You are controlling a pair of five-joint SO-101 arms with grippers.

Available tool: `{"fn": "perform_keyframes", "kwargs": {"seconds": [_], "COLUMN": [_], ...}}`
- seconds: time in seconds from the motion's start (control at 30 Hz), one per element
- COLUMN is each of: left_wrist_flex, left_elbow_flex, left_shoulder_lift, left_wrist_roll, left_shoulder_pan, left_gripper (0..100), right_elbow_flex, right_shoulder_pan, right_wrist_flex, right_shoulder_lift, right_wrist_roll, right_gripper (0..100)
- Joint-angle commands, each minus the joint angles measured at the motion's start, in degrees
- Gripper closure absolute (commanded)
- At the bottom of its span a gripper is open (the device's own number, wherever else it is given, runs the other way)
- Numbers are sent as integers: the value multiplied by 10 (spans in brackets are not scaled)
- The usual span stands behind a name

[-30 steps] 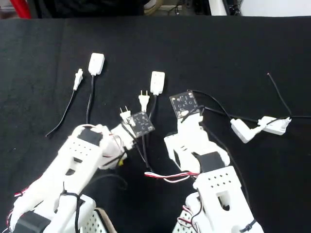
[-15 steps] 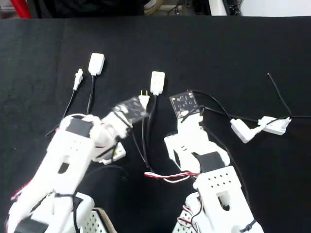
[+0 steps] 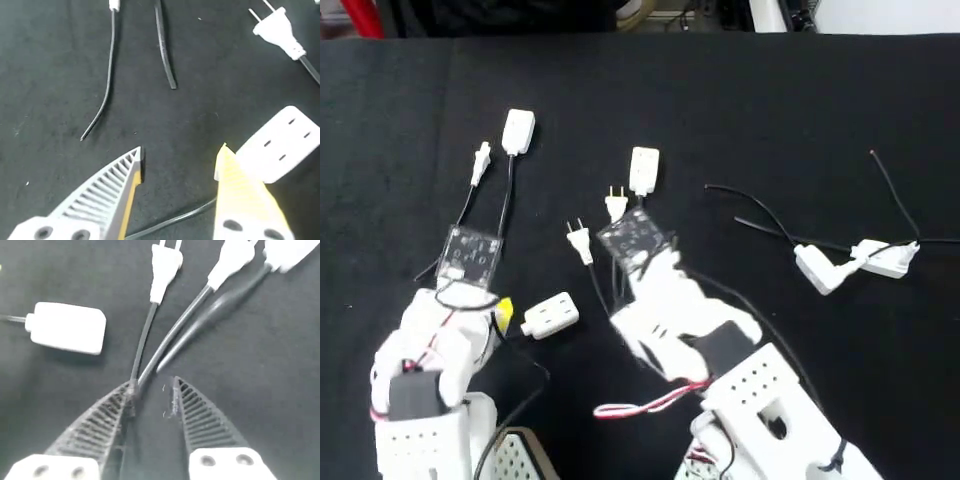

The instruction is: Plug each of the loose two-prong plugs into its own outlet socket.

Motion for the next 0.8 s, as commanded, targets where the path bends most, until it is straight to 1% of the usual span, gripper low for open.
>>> {"fn": "perform_keyframes", "kwargs": {"seconds": [0.0, 0.1, 0.23, 0.4, 0.53, 0.63, 0.77], "left_wrist_flex": [15, 13, 13, 2, 4, 4, 4], "left_elbow_flex": [28, 50, 58, 78, 82, 82, 82], "left_shoulder_lift": [-67, -67, -66, -66, -66, -66, -66], "left_wrist_roll": [6, 4, 4, -7, -19, -19, -19], "left_shoulder_pan": [-34, -52, -54, -54, -54, -54, -54], "left_gripper": [755, 755, 755, 755, 758, 758, 758], "right_elbow_flex": [-25, -28, -69, -189, -250, -275, -297], "right_shoulder_pan": [-36, -47, -56, -55, -28, -5, -3], "right_wrist_flex": [-69, -133, -196, -189, -193, -210, -231], "right_shoulder_lift": [2, 56, 211, 402, 474, 513, 567], "right_wrist_roll": [-6, -36, -27, -22, 21, 33, 54], "right_gripper": [861, 860, 860, 860, 860, 860, 859]}}
